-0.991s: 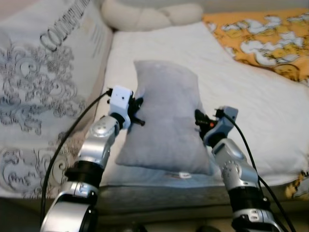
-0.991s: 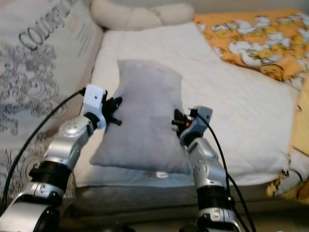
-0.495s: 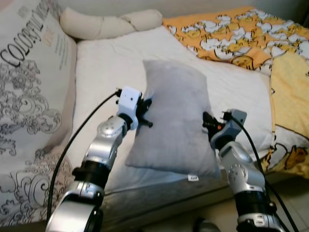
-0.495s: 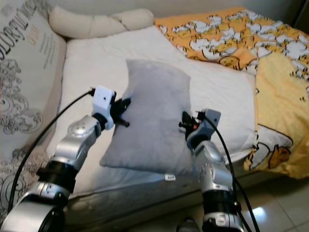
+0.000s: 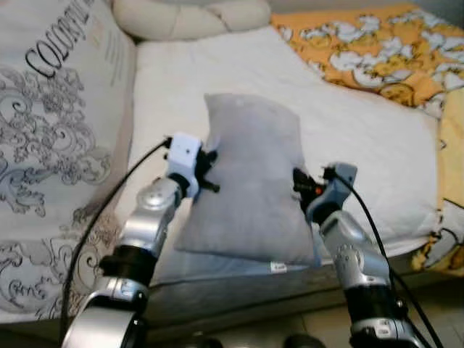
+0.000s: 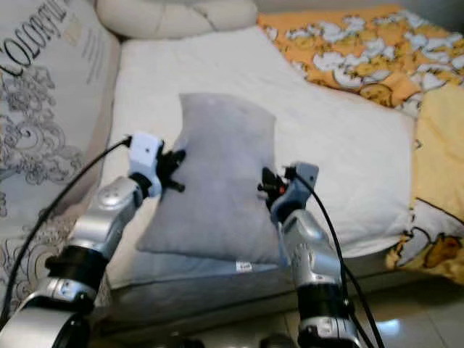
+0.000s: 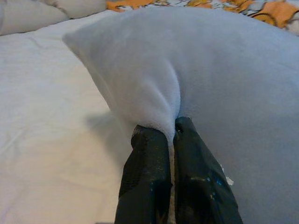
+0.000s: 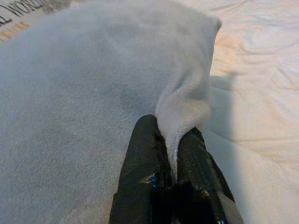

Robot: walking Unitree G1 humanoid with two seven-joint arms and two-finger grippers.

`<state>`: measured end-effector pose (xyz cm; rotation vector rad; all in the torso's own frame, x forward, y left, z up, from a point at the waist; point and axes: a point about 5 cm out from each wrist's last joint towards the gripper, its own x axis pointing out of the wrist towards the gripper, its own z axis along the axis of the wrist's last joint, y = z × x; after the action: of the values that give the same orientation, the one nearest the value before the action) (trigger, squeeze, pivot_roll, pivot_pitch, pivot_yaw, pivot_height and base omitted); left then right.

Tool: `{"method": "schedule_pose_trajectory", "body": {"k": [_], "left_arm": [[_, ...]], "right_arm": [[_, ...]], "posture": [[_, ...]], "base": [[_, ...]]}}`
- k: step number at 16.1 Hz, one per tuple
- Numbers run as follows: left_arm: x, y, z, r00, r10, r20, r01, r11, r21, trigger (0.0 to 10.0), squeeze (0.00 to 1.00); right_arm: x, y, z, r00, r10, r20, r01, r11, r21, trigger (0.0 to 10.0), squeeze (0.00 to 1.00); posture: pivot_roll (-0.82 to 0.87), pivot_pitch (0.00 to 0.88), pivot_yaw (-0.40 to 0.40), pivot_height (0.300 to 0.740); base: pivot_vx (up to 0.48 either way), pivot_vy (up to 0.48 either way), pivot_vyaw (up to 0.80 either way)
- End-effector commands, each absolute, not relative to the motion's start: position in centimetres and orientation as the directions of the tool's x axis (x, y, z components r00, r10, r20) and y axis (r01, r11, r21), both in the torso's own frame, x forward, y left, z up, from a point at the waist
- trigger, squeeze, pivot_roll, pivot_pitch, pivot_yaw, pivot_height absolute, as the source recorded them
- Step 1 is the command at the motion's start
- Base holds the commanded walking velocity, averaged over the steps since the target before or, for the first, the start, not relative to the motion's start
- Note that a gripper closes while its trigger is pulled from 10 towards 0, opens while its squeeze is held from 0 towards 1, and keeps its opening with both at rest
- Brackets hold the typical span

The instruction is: Clean up the room

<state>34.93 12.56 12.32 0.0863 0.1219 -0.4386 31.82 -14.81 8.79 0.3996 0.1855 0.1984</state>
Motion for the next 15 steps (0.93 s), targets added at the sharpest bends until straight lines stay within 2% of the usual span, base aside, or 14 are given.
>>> {"method": "schedule_pose_trajectory", "body": {"k": [1, 10, 15], "left_arm": [[35.14, 12.36, 13.40, 0.904, -0.417, -0.093, 0.424, 0.903, 0.070, 10.0, 0.00], [35.14, 12.36, 13.40, 0.904, -0.417, -0.093, 0.424, 0.903, 0.070, 10.0, 0.00], [34.69, 12.25, 13.41, 0.909, -0.409, -0.084, 0.416, 0.904, 0.096, 10.0, 0.00]], "right_arm": [[31.89, -15.34, 8.99, 0.969, 0.209, -0.132, -0.141, 0.906, 0.399, 10.0, 0.00], [31.89, -15.34, 8.99, 0.969, 0.209, -0.132, -0.141, 0.906, 0.399, 10.0, 0.00], [32.62, -14.68, 8.64, 0.965, 0.219, -0.147, -0.141, 0.900, 0.412, 10.0, 0.00]], "posture": [[-0.04, 0.000, 0.067, 0.740], [-0.04, 0.000, 0.067, 0.740], [0.00, 0.000, 0.054, 0.740]], "base": [[0.000, 0.247, 0.00], [0.000, 0.247, 0.00], [0.000, 0.000, 0.00]]}}
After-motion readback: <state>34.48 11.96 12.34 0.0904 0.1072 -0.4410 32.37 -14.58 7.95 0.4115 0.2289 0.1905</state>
